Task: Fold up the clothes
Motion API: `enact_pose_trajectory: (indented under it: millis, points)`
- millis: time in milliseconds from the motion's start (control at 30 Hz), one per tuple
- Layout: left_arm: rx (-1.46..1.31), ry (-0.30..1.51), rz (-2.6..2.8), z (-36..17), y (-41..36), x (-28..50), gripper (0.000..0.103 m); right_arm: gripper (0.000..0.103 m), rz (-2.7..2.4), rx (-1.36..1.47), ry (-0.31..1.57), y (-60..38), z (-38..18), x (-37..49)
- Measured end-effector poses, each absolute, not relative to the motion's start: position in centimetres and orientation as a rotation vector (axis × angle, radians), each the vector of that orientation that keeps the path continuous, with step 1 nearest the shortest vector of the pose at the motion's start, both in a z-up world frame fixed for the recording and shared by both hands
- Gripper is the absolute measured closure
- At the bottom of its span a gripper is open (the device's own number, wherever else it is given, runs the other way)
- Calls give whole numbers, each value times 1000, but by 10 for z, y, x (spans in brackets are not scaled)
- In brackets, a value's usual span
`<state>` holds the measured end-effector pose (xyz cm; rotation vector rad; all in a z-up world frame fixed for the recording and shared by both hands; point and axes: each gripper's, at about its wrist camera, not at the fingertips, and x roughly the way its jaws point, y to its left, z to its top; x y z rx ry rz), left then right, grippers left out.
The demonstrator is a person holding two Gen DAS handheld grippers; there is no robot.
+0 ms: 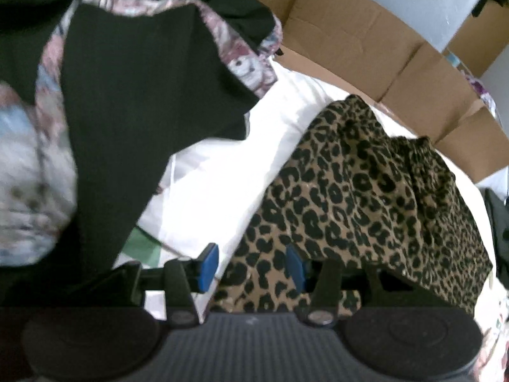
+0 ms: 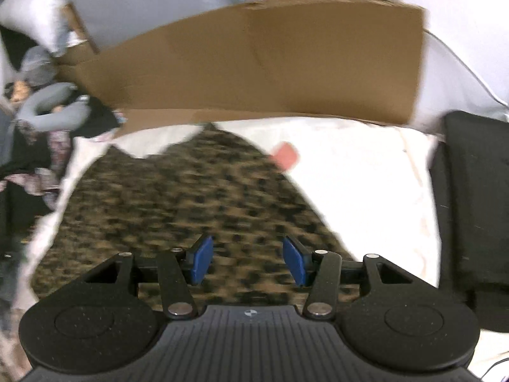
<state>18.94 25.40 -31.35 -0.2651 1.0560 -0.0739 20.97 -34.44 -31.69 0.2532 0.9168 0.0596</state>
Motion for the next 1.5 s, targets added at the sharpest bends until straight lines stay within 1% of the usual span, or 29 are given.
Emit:
enact_pose_trajectory:
  millis: [100,333,467,633,667,700,767,800,833,900,1000,1033,1133,1167,1300,1433,1500]
  points:
    - [-280,1035,-79,-324,251,189,55,47,-31,230,878,-365,-339,199]
    - [-244,1082,-76,-348,238,181,55,47,-124,250,928,-401,-375,194]
    - [-227,1099,-50,-359,243,176,57,47,-137,240,957,-402,-390,194]
    - [-206,1091,-46,-362,241,172,58,49,-119,192,980,-395,-405,189]
    - [-199,1089,-46,-363,240,172,58,51,-118,180,981,-394,-405,187]
    - [-189,1087,-47,-363,239,171,58,56,-122,170,985,-393,-405,186]
    - [-168,1083,-52,-363,236,169,58,60,-131,169,996,-393,-404,185]
    - [-158,1081,-55,-363,235,168,58,69,-130,180,1000,-393,-404,184]
    - [-147,1079,-58,-363,233,167,58,71,-126,182,1005,-393,-403,184]
    - [-126,1076,-63,-363,231,165,58,83,-116,168,1013,-390,-404,184]
    - [-83,1069,-68,-362,227,162,58,87,-117,174,1024,-388,-402,184]
    - [-60,1065,-64,-361,227,161,61,87,-122,191,1028,-389,-401,184]
    - [-81,1058,-58,-360,234,160,62,87,-136,239,1037,-394,-401,184]
    - [-102,1053,-52,-358,238,160,65,86,-139,244,1038,-394,-401,184]
    - [-206,998,-58,-346,253,157,65,85,-142,268,1037,-395,-402,181]
    - [-225,1031,-47,-358,259,161,65,85,-153,315,1038,-400,-403,180]
    - [-215,1030,-51,-363,257,159,63,85,-155,317,1040,-400,-405,180]
